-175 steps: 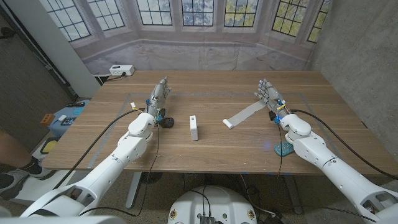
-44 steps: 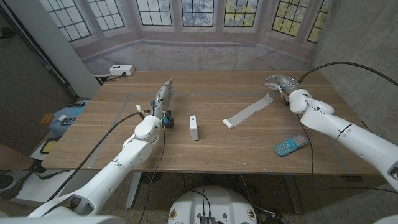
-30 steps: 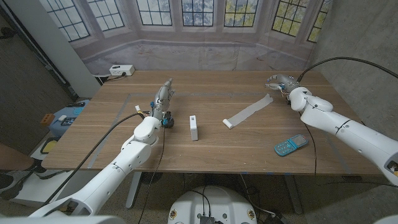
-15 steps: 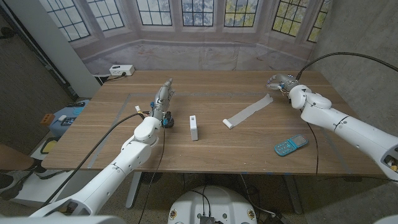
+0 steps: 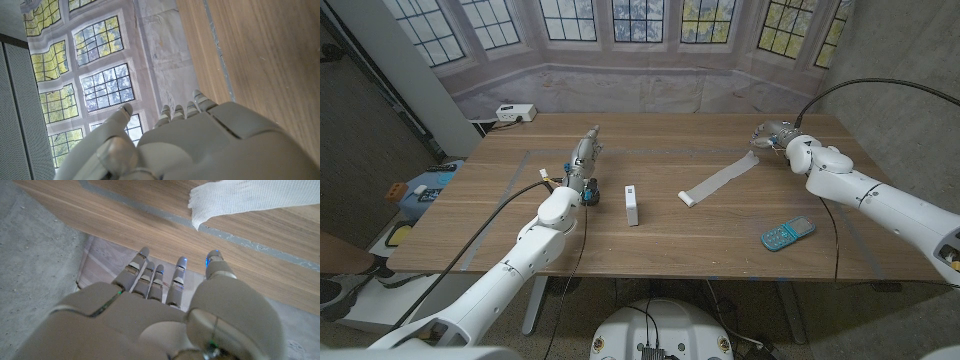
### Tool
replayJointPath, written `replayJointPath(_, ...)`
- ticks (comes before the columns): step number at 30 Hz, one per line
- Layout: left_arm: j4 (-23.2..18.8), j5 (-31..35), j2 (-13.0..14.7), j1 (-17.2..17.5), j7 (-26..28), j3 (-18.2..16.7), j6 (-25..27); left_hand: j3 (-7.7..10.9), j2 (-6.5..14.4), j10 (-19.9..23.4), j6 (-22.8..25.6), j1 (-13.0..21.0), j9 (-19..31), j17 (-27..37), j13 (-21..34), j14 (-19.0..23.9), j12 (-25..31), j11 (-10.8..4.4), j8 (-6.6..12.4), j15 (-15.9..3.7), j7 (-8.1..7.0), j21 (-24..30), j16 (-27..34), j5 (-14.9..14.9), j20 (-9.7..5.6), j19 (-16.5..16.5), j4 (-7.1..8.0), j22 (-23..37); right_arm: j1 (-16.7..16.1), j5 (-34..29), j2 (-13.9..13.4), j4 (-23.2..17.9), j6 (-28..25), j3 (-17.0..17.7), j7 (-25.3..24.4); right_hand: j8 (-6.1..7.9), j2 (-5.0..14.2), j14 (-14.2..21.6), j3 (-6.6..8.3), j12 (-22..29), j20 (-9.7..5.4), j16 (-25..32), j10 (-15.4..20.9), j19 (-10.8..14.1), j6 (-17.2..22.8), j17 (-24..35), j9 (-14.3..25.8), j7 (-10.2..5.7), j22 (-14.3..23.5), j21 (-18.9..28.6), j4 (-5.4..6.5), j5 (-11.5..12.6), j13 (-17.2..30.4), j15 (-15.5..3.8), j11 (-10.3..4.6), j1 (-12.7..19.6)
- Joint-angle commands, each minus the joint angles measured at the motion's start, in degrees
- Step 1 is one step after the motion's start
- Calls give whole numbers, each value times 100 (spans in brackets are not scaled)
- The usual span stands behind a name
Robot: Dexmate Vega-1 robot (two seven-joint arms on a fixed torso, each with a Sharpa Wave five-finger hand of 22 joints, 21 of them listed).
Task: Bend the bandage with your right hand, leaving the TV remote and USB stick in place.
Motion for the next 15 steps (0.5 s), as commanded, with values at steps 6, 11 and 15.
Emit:
replayJointPath(6,-66,38,-32,32,73,28,26,43,-6,15,26,-40,22,22,10,2,2,15,9,10,5,21,-13,3,19,25,-3,15,147,-261,112,459,267,-110,103,104,-32,41,23,19,2,24,-4,83,292,7,27,-7,15,18,-54,42,9,9,-4,208)
replayJointPath(11,-49,20,-77,22,74,35,1,45,-6,18,34,-44,22,23,10,5,2,16,11,9,5,21,-12,3,19,28,-1,15,188,-272,185,641,353,-126,2,124,-44,74,37,34,-6,35,22,100,392,7,28,-18,15,20,-60,52,5,3,-24,285)
replayJointPath(15,-36,29,-84,0,59,47,-3,47,-6,19,35,-47,22,23,10,7,1,11,10,10,7,21,-12,3,18,29,-2,15,259,-283,266,804,422,-166,-33,144,-54,91,41,39,-12,40,31,111,476,8,29,-16,16,22,-57,56,3,-9,-22,323)
